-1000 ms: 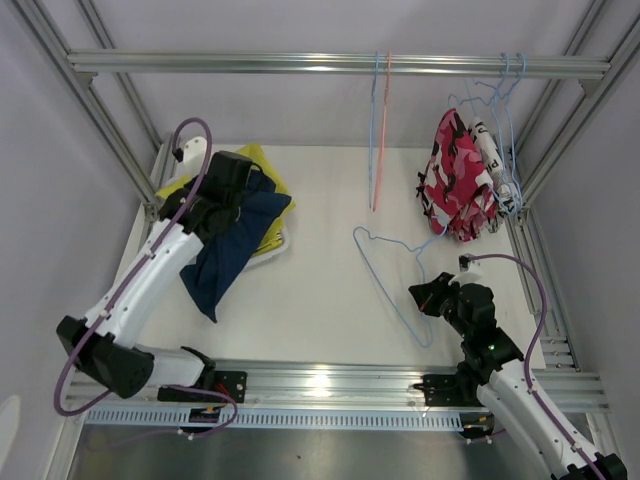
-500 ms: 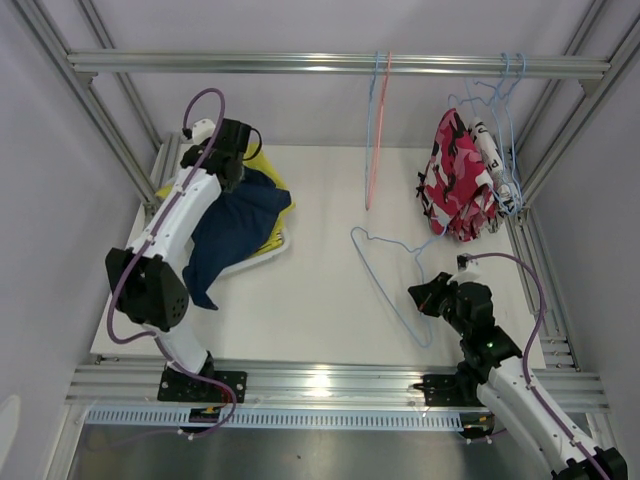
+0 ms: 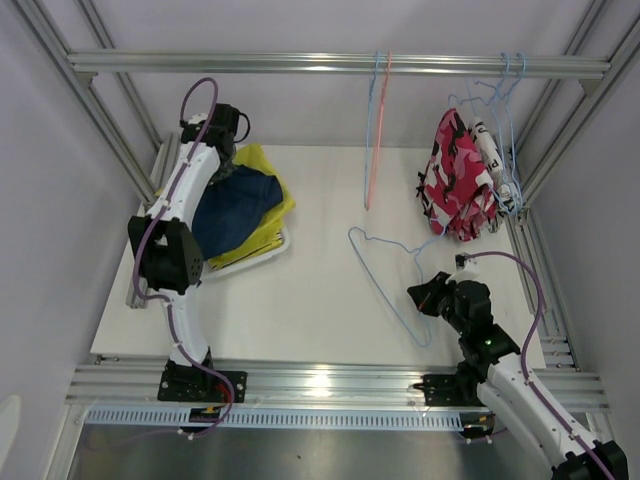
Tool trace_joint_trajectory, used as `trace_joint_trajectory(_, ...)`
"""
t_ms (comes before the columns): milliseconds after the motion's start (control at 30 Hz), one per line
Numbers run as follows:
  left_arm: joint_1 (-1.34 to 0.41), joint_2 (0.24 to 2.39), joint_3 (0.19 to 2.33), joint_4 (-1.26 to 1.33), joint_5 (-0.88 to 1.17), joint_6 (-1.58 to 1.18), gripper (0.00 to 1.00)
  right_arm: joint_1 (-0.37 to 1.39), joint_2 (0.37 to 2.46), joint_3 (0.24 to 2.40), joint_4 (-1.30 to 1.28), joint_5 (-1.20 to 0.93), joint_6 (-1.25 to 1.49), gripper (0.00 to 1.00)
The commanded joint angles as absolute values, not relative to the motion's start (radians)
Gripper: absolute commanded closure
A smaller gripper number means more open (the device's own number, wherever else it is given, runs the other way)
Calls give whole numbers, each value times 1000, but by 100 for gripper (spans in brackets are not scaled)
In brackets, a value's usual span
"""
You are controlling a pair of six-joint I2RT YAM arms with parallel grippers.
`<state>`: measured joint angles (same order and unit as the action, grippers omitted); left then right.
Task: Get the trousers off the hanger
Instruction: Place the trousers in the bin.
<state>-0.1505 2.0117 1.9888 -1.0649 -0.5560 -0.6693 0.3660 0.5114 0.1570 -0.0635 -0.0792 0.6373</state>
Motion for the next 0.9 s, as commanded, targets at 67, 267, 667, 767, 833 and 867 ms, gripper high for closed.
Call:
trace_joint_trajectory(67, -115, 2063, 2173, -1060, -532, -605, 99, 364, 548, 170, 14, -80, 643, 100)
trace_joint_trajectory(267, -109, 2134, 2201, -1043, -528, -572, 99, 364, 563, 172, 18, -64, 637, 100)
trace_joint_trajectory(667, -84, 2200, 2095, -1072, -328, -575, 99, 359, 545, 176, 3, -57, 634, 100)
trace_joint_trajectory(767, -86, 2224, 2079, -1088, -281, -566, 99, 356, 526, 175, -31, -58, 634, 100)
trace_joint_trajectory(833, -86, 2215, 2056, -1078, -275, -566, 99, 356, 520, 176, -43, -58, 630, 100)
trace_joint_trajectory(867, -86, 2207, 2016, -1072, -272, -566, 98, 356, 517, 179, -46, -58, 627, 100)
